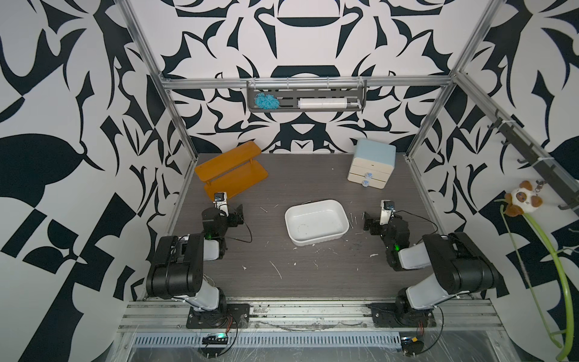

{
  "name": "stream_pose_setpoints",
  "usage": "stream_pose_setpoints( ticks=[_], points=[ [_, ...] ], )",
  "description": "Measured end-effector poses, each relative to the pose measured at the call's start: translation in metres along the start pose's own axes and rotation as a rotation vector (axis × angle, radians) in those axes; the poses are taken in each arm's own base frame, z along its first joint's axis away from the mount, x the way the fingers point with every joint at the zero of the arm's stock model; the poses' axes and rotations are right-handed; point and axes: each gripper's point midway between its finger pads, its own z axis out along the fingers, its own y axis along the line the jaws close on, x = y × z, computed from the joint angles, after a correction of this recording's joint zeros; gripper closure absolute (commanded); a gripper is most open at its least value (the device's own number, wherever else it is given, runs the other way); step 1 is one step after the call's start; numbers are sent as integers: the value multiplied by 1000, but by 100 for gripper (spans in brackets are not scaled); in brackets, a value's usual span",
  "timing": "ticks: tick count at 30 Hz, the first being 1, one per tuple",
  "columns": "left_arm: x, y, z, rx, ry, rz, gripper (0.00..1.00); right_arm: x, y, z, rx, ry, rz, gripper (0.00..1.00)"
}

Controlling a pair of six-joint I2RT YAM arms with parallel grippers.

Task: Take out the screws from the storage box
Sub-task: Reset both arms

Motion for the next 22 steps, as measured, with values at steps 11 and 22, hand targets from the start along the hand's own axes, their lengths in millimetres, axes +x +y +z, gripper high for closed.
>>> stream_pose_setpoints(
  ticks=[11,22],
  points=[
    [-1,-5,0,19,-2,19,1,-9,0,0,-3,-37,2,0],
    [-1,-5,0,22,-2,21,1,-13,-9,3,16,-42,29,0]
  ],
)
